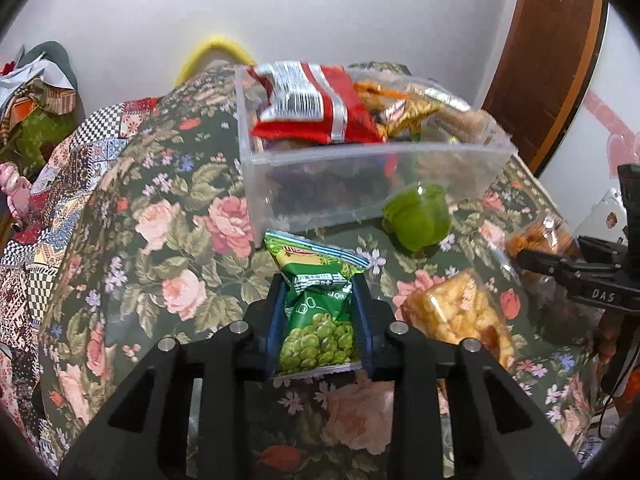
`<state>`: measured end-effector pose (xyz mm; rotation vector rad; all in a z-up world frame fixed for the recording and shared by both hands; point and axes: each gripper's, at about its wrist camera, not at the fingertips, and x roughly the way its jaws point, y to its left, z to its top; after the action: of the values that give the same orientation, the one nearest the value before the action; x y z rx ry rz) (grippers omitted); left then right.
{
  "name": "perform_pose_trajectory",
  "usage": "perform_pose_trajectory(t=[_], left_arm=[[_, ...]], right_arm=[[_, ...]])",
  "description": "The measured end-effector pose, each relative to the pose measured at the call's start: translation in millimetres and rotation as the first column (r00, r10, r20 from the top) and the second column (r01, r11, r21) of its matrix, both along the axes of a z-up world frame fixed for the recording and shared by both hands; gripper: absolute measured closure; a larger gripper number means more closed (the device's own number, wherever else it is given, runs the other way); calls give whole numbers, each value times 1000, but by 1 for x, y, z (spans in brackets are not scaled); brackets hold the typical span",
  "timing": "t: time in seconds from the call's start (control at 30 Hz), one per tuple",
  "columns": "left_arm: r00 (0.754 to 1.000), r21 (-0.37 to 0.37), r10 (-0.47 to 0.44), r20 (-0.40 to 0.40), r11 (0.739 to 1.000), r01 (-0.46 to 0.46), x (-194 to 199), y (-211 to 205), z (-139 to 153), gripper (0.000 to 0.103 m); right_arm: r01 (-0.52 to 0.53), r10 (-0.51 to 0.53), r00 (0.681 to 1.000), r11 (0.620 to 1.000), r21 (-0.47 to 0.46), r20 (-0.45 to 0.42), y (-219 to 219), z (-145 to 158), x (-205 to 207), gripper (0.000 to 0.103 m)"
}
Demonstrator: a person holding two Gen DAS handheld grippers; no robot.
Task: Organize snacks
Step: 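Grasp the green pea bag with left tool while right tool grasps the clear pastry bag, then drop the pea bag into the box while right tool drops the pastry bag in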
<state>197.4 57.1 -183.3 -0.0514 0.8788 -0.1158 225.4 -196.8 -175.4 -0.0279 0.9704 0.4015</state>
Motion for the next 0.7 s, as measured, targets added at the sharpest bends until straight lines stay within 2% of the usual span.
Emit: perform_pose_trajectory(t=[0.17,0.37,0.7], left_arm=[[999,-4,-3,48,1000,3,-3,1,18,72],[994,-17,-9,112,1000,11,-2,-2,44,73],[981,-42,0,193,999,9,25,-10,78,73]], right_arm=[[-7,6,1000,999,36,16,-3,12,-2,51],[-15,10,997,997,78,75,-1,39,0,51],[-43,19,979,993,114,202,17,84,18,51]])
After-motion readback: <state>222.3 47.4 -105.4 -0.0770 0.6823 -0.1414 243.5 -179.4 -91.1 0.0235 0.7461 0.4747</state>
